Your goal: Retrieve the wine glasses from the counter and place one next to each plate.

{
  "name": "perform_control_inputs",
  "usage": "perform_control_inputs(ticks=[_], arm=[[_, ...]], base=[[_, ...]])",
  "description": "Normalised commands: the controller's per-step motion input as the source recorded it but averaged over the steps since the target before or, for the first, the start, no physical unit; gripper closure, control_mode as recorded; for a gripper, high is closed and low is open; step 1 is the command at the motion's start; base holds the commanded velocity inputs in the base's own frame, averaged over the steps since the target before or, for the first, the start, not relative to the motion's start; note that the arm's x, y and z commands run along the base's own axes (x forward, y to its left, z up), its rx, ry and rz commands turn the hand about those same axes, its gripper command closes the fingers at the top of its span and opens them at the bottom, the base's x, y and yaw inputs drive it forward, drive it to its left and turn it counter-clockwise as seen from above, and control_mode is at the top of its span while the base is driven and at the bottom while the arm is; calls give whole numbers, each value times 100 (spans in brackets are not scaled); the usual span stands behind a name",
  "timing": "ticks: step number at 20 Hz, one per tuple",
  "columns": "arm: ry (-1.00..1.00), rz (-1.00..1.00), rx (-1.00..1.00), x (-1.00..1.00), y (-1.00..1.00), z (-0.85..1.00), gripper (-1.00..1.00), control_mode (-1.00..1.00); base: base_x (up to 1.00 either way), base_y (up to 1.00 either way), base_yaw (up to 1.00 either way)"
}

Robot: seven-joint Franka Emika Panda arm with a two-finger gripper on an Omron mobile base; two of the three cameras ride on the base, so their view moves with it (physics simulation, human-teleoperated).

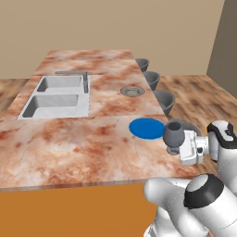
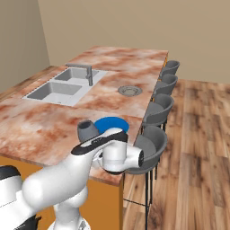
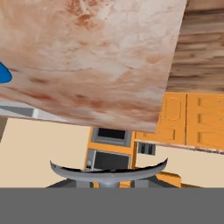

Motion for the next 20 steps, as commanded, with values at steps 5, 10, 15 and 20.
perform_control_inputs(ticks=[5, 10, 15, 20], arm=[[2, 6, 0, 36, 1, -17, 100, -100], [0, 7, 0, 34, 0, -16, 100, -100], [0, 6, 0, 26, 0, -16, 100, -100], [0, 5, 0, 26, 0, -13, 100, -100]], base=[[0, 0, 0], [0, 0, 0], [0, 0, 0], [0, 0, 0]])
